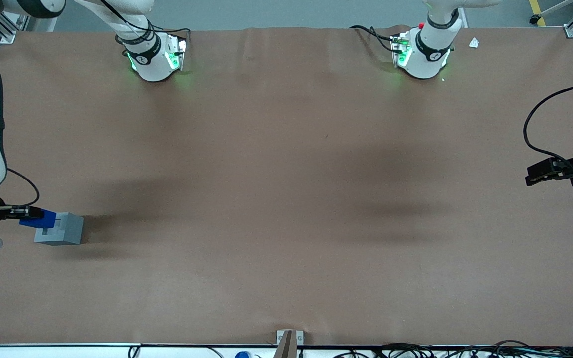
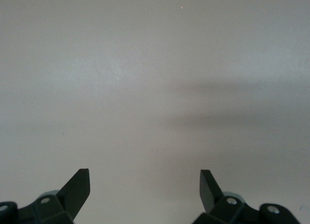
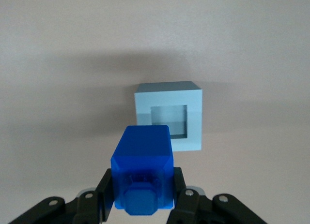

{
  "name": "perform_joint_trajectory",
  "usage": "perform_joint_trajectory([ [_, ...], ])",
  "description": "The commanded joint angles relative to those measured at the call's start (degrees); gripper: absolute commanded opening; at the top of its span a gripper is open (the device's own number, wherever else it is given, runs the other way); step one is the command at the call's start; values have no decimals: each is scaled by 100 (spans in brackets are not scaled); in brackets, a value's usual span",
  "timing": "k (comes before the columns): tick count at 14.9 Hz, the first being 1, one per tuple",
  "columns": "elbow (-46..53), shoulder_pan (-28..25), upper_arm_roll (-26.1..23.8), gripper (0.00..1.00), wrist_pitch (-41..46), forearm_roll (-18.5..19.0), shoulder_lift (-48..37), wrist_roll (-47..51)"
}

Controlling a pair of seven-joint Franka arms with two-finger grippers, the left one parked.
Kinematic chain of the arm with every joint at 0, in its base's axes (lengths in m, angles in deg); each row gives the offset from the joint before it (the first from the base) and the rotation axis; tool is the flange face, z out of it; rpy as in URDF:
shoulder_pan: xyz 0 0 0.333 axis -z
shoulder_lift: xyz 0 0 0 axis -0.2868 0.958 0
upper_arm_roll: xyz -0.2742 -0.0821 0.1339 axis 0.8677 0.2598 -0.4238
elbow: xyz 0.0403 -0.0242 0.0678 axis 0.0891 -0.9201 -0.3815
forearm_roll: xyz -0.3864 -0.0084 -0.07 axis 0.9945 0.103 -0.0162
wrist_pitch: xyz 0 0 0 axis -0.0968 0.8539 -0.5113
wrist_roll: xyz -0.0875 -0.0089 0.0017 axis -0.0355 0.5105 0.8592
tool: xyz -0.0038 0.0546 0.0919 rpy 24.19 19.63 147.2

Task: Insert blue part into gray base with right arm
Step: 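Align and press the blue block down into the gray base's opening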

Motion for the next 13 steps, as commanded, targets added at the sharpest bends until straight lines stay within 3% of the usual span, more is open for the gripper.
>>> perform_joint_trajectory([
  [1, 842, 132, -93, 1, 415, 46, 490, -155],
  [13, 993, 202, -84, 1, 380, 99, 869, -339],
])
